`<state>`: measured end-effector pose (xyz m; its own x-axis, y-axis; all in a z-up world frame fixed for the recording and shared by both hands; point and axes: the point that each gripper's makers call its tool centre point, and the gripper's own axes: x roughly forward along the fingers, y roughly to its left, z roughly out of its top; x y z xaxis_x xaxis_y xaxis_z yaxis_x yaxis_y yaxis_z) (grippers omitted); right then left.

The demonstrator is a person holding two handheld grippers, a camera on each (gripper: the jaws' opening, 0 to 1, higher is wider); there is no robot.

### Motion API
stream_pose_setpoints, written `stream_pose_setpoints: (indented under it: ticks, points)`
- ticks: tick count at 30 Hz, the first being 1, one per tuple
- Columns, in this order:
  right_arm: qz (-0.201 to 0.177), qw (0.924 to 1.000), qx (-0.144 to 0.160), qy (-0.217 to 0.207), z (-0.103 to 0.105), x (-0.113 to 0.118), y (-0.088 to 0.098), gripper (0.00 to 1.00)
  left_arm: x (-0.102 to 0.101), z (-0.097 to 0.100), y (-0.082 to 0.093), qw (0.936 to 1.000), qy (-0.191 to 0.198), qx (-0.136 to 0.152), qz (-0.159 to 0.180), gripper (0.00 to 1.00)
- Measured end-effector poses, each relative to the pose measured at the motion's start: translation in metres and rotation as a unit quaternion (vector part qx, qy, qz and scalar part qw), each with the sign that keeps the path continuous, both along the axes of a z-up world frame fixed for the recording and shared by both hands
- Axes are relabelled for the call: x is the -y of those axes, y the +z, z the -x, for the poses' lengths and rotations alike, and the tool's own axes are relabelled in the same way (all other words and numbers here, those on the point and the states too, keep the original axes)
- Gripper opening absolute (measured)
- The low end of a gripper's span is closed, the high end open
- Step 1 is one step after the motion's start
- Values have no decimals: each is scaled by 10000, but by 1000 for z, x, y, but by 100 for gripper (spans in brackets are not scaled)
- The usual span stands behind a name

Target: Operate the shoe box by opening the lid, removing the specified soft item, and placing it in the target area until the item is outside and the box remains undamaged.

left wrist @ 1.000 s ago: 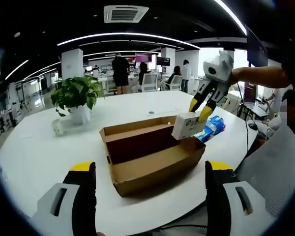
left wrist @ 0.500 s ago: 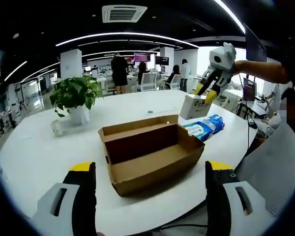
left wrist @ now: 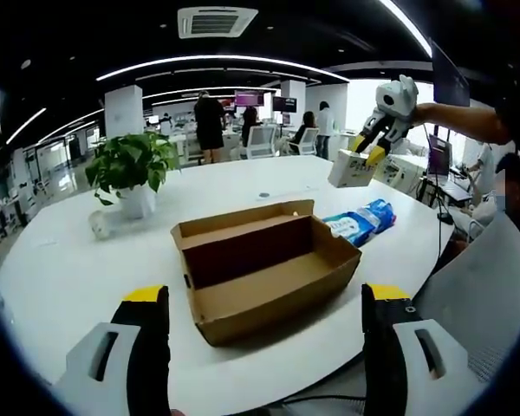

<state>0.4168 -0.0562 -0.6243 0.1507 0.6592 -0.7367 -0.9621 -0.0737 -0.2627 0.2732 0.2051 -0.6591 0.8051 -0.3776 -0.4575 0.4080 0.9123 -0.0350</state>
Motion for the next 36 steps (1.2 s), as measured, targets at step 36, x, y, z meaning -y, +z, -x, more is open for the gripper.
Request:
stream_pose_setpoints:
  ticks: [36]
  points:
    - [939,9942,48,-525,-58,133,-69,14,-1,1,-9,9998,72,-165,-26,95]
